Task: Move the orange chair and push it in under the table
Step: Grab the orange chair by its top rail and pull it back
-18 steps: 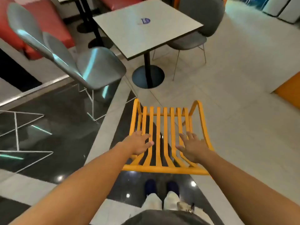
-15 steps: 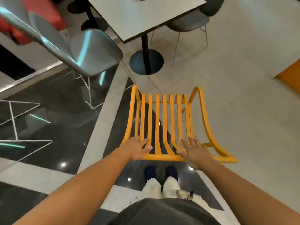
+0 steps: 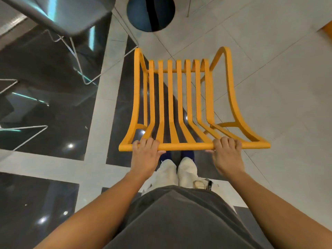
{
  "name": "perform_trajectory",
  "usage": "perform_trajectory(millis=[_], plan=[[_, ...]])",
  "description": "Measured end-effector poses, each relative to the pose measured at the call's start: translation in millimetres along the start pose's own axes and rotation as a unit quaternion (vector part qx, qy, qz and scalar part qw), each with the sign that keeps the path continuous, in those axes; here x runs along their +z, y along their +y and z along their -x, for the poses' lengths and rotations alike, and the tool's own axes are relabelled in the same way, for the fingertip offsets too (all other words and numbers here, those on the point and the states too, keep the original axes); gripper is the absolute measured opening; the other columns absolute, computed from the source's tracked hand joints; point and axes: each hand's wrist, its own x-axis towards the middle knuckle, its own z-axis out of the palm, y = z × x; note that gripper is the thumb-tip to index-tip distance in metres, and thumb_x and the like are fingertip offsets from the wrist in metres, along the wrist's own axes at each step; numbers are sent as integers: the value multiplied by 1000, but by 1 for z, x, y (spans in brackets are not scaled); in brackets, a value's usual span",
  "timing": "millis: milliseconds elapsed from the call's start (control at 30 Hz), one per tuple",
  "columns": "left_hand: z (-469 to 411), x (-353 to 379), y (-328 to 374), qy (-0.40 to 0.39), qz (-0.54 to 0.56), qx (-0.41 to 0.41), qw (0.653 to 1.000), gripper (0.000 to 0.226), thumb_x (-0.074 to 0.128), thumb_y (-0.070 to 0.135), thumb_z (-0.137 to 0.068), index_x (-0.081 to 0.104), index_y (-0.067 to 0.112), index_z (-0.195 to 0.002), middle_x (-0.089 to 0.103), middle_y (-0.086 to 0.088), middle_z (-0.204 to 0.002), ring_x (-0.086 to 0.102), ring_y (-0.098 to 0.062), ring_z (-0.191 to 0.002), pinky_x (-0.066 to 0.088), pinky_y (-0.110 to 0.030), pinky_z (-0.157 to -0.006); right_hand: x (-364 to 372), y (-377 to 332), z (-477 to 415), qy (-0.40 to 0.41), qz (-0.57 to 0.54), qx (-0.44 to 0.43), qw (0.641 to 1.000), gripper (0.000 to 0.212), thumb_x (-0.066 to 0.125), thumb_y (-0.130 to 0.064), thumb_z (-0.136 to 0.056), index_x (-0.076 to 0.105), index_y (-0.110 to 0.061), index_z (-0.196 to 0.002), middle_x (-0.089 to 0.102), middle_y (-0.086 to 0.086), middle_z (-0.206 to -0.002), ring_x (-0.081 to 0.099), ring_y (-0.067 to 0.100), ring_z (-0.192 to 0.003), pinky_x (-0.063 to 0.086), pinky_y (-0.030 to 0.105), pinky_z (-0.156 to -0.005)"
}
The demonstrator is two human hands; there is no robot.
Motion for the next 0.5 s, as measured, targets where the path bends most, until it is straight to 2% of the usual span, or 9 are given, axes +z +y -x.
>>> perform_trajectory(millis=[200, 500], plan=[[-27, 7, -17, 37, -4, 11, 999, 44, 38, 53, -91, 52, 15, -107, 61, -7, -92, 52, -27, -88, 42, -47, -82, 8, 2, -27, 77, -22, 0, 997, 34, 43, -42, -96, 53, -10, -103, 57, 15, -94, 50, 36, -90, 38, 57, -90], [-111, -10, -40, 38, -6, 31, 999, 40, 42, 51, -94, 58, 15, -102, 62, -6, -94, 53, -27, -88, 42, -47, -83, -23, 9, -101, 73, -38, 2, 997, 52, 28, -53, -96, 55, -9, -101, 58, 15, -96, 50, 36, -94, 33, 53, -91]])
